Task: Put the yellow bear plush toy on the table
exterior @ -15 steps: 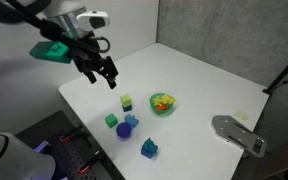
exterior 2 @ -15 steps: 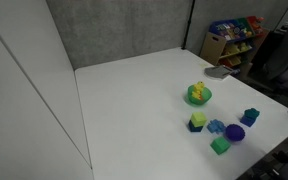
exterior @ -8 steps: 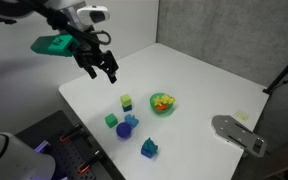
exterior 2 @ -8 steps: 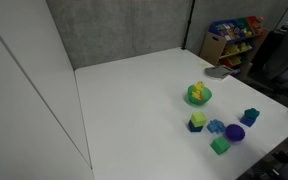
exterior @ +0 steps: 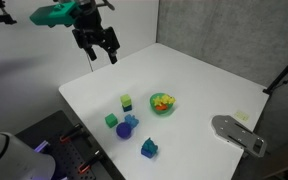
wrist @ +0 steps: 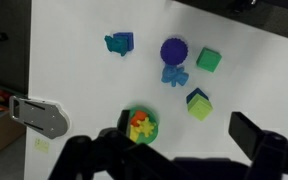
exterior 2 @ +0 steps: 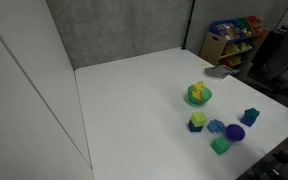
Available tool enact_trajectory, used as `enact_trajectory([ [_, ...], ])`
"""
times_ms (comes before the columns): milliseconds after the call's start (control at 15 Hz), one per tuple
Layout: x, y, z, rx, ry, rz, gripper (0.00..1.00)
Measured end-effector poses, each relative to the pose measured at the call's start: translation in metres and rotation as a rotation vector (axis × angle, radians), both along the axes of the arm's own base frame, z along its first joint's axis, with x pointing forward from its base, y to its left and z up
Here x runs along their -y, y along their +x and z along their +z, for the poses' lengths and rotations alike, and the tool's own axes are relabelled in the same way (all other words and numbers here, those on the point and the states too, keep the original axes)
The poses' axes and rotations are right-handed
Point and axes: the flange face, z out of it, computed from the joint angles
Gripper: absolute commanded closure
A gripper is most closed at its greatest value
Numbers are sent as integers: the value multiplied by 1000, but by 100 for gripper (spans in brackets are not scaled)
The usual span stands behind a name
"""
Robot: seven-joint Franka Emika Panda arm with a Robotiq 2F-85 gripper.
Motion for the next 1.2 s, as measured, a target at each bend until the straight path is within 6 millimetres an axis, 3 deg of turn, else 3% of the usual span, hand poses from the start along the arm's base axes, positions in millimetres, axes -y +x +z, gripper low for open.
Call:
enact_trajectory([
  [267, -2, 30, 17, -37, 26, -33, 0],
  [467, -4, 62, 13, -68, 67, -47, 0],
  [800, 0, 116, -19, -80, 165, -86, 0],
  [1200, 2, 166, -75, -19, 238, -112, 0],
])
